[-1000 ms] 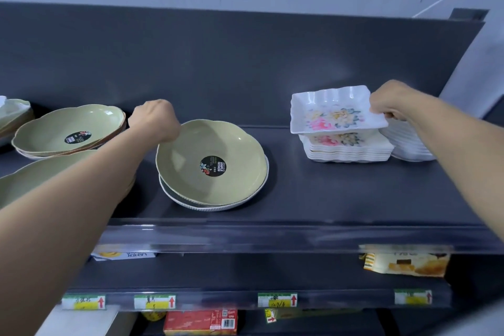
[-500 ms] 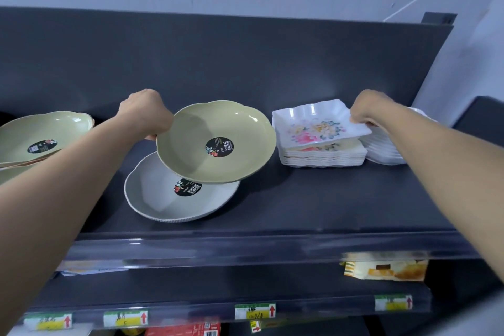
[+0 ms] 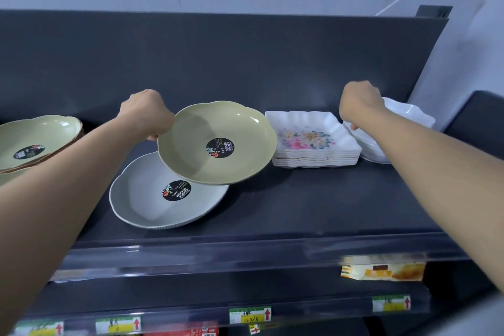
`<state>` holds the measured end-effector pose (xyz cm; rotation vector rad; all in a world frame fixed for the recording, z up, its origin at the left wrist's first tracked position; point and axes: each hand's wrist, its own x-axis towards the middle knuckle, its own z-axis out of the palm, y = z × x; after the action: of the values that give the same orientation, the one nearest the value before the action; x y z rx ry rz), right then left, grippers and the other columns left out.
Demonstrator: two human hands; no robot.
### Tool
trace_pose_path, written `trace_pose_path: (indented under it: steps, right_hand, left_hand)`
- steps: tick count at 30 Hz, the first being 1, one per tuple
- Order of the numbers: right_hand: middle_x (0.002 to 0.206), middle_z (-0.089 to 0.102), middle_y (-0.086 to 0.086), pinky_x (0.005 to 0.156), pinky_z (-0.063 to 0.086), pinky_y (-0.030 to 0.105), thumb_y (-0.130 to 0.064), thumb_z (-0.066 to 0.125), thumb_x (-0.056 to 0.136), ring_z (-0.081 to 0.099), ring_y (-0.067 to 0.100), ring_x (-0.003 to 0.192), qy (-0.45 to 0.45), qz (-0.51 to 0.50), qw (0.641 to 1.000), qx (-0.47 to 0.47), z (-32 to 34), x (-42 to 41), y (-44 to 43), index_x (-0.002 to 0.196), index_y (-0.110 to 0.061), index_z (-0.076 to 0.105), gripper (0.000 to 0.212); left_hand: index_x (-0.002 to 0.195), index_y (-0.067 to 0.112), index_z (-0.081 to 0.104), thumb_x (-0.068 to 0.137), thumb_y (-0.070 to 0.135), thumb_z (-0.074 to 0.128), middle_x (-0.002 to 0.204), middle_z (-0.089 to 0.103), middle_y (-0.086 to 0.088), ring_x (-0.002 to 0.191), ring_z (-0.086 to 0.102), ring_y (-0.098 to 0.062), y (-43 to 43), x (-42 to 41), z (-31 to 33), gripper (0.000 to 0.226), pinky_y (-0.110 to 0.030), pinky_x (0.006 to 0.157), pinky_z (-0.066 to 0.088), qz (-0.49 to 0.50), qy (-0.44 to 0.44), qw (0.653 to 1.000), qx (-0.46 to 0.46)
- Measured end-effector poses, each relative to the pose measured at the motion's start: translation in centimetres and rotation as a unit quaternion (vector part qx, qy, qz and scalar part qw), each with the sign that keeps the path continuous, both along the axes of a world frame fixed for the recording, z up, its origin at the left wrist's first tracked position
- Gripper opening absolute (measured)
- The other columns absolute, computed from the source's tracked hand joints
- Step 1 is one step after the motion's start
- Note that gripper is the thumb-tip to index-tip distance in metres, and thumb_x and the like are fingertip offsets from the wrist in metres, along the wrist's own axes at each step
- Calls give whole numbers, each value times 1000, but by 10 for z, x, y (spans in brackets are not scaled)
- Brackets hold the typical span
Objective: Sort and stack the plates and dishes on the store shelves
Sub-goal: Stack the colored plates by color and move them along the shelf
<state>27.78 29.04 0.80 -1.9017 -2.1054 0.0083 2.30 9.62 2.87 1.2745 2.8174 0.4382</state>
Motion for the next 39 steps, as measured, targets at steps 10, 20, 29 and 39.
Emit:
trace_pose_path:
  steps: [10,20,29,39]
  right_hand:
    - [81,72,16,72,57,34,-9,57,82,66,26,71,67,77,994,-29,27,-3,-9,83,1,66,14]
    - [85,74,16,55,47,22,-19,59,89,62,22,65,92,181,975,-89,27,-62,-34,92,5,70,26]
    - [73,69,11,67,53,28,-21,63,88,58,20,56,53,256,951,-165,15,-123,-59,97,5,70,28]
    - [65,66,9,51,46,23,-20,64,88,54,19,49,44,293,935,-195,7,-174,-82,92,1,67,22]
  left_hand:
    - [45,8,30,75,-5,44,15,20,6,40,26,-18,14,7,3,36,-15,40,23,-10,-18,999,34]
    - [47,8,33,76,-6,43,13,22,6,41,31,-18,-6,-20,3,33,-19,42,26,37,-44,996,66]
    - [49,10,31,76,-6,44,15,24,5,42,28,-19,-39,-63,2,34,-20,44,24,88,-32,992,82]
    - [56,6,40,83,-1,48,55,44,-8,48,38,-20,-76,-115,-3,28,-23,43,30,154,-45,977,142]
